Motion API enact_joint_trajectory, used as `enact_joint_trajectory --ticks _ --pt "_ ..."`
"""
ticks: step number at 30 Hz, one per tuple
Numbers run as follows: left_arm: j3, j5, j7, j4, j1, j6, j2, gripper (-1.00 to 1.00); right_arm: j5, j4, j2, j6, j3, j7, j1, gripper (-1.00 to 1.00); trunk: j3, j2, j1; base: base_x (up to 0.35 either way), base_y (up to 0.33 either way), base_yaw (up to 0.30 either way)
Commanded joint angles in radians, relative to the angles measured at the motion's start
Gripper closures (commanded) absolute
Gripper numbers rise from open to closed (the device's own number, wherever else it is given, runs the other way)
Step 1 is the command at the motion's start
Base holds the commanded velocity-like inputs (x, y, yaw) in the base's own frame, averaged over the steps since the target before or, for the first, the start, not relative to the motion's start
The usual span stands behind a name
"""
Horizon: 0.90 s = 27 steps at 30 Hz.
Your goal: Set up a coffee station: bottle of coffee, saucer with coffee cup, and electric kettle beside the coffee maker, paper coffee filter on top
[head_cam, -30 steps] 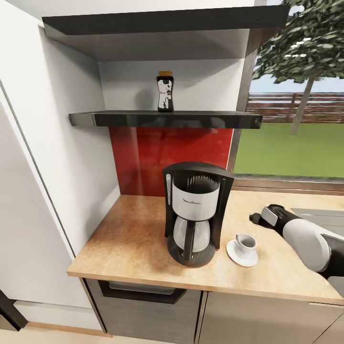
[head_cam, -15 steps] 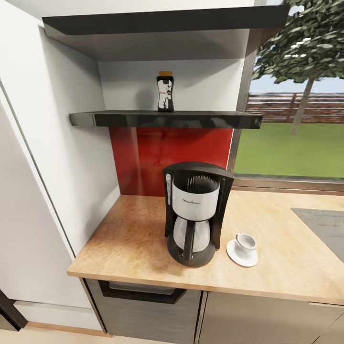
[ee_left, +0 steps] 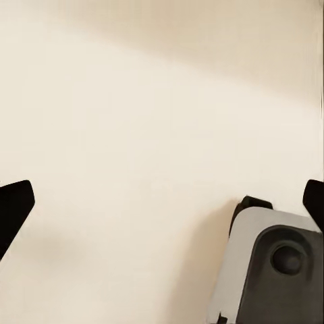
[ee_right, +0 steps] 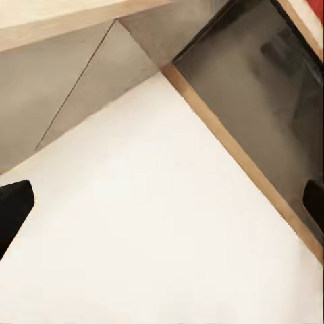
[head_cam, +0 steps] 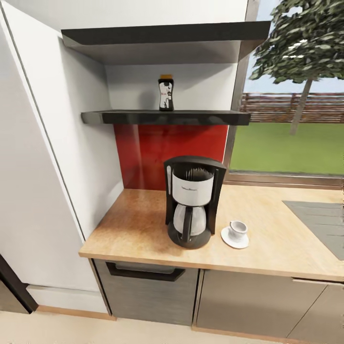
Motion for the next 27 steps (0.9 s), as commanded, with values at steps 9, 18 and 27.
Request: enact_joint_trajectory --ticks 9,18,27 --pt "0.0 0.002 -0.008 0.024 0.001 -0.013 -0.006 -1.0 -0.229 0.001 0.373 -0.309 -0.009 0.081 0.903 -1.0 -0.002 -0.002 0.0 -0.039 0.0 0.0" --pt "0.003 0.0 -0.007 0.027 0.001 -0.012 -0.008 -1.0 -0.183 -0.006 0.569 -0.368 0.0 0.186 0.972 -1.0 -0.002 -0.002 0.0 0.0 0.0 0.0" --pt "0.004 0.0 -0.007 0.026 0.001 -0.007 -0.031 -1.0 -0.116 -0.068 0.617 -0.37 0.01 0.284 0.973 -1.0 -0.002 -0.002 0.0 0.0 0.0 0.0"
